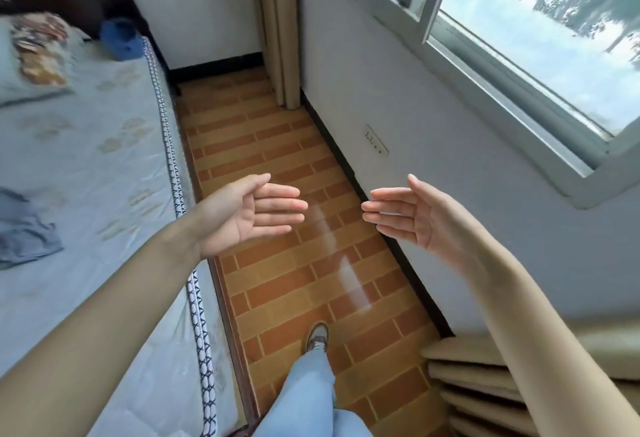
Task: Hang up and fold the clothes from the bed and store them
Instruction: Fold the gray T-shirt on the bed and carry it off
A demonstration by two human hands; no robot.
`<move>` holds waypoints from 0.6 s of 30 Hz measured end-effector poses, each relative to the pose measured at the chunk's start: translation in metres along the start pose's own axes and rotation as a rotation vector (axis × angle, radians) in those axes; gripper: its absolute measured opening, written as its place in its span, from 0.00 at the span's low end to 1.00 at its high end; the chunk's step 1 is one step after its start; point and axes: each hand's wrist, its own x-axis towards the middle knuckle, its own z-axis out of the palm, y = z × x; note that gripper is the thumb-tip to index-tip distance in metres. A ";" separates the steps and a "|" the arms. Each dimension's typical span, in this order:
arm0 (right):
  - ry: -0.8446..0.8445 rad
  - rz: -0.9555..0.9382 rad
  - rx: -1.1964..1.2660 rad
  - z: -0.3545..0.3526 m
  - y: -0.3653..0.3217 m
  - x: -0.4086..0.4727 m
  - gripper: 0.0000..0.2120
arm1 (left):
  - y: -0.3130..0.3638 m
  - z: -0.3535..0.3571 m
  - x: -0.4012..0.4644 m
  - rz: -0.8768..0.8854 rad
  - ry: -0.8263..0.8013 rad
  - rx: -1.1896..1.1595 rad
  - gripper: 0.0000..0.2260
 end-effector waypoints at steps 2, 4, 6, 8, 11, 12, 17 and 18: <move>-0.029 -0.006 -0.004 -0.002 -0.014 0.021 0.25 | 0.013 -0.007 0.012 0.020 0.014 0.003 0.22; -0.045 -0.010 -0.013 -0.005 -0.030 0.046 0.25 | 0.027 -0.017 0.029 0.043 0.021 -0.025 0.22; -0.049 -0.009 -0.041 -0.005 -0.049 0.075 0.25 | 0.042 -0.033 0.048 0.071 0.025 -0.051 0.22; -0.052 -0.005 -0.087 -0.002 -0.074 0.104 0.24 | 0.062 -0.048 0.066 0.098 0.035 -0.067 0.22; -0.080 -0.023 -0.143 0.010 -0.110 0.151 0.24 | 0.092 -0.069 0.085 0.142 0.070 -0.087 0.22; -0.093 -0.035 -0.150 0.014 -0.121 0.166 0.24 | 0.102 -0.076 0.090 0.152 0.084 -0.089 0.21; -0.202 -0.020 -0.161 0.043 -0.149 0.237 0.24 | 0.143 -0.121 0.098 0.196 0.189 -0.116 0.21; -0.224 -0.007 -0.171 0.050 -0.151 0.254 0.24 | 0.148 -0.132 0.099 0.207 0.211 -0.133 0.21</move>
